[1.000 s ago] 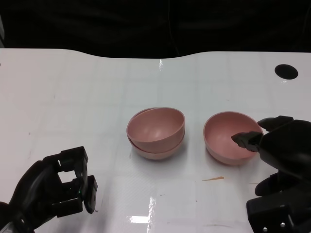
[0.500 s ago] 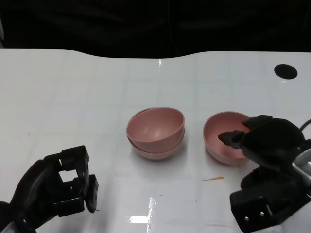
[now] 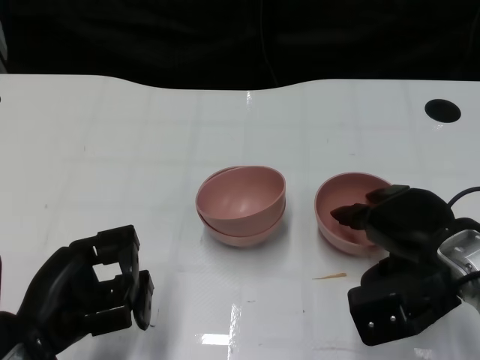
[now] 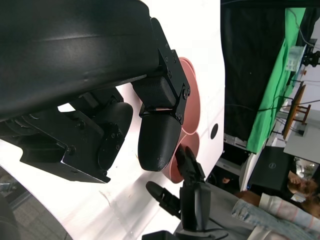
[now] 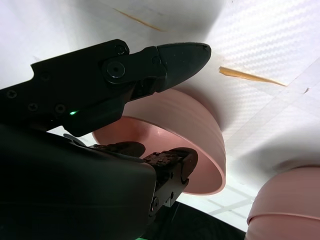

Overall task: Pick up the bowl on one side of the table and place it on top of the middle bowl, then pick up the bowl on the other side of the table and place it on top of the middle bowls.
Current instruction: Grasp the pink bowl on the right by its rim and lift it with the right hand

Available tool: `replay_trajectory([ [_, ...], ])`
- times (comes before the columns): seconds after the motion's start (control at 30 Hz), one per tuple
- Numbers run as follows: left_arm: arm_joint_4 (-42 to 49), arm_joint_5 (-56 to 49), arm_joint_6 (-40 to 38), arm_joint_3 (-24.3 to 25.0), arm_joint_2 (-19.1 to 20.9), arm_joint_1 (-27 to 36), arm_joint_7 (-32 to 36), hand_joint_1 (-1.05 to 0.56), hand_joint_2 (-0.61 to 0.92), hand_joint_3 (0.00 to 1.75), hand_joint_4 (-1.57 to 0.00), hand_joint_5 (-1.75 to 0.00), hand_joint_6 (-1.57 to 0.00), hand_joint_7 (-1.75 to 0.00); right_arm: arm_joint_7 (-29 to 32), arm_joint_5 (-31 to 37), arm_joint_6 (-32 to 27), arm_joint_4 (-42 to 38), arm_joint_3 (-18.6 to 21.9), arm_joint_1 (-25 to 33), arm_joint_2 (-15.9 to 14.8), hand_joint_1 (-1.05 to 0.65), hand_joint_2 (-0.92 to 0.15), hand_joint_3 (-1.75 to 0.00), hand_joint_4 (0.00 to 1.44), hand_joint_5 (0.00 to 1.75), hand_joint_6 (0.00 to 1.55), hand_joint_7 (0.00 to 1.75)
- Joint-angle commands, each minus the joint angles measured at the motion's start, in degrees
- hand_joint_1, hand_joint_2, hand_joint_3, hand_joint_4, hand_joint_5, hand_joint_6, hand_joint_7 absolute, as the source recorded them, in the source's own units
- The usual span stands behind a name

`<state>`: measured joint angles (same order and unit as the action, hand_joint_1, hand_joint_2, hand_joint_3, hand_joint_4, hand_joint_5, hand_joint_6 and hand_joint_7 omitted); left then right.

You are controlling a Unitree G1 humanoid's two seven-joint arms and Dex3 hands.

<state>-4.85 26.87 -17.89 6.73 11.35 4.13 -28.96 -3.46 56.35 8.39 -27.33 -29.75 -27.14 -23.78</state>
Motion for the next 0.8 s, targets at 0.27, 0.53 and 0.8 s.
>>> replay_trajectory([
  [0.27,0.16,-0.44,1.14,0.4,0.32,0.61,-0.06,0.37,0.89,1.36,-1.08,-1.75,-0.91,-1.75,21.15,-2.06,11.4,-18.93,-2.24,-4.51,2.98,-0.34,-0.92,-0.09,0.89,0.23,0.84,0.13],
  [0.53,0.28,-0.86,2.02,0.03,0.01,0.81,0.06,0.34,0.86,1.35,-1.05,-1.75,-0.9,-1.75,31.57,-3.35,18.57,-29.9,-3.74,-7.3,4.33,-0.25,-0.92,-0.22,0.81,1.59,0.8,1.14],
  [0.8,0.78,-1.77,2.88,0.02,-0.06,0.88,0.46,0.32,0.87,1.3,-1.03,-1.75,-0.87,-1.75,30.81,-4.61,18.61,-31.27,-4.98,-7.86,3.81,-0.27,-0.92,-0.33,0.8,1.75,0.65,1.47],
])
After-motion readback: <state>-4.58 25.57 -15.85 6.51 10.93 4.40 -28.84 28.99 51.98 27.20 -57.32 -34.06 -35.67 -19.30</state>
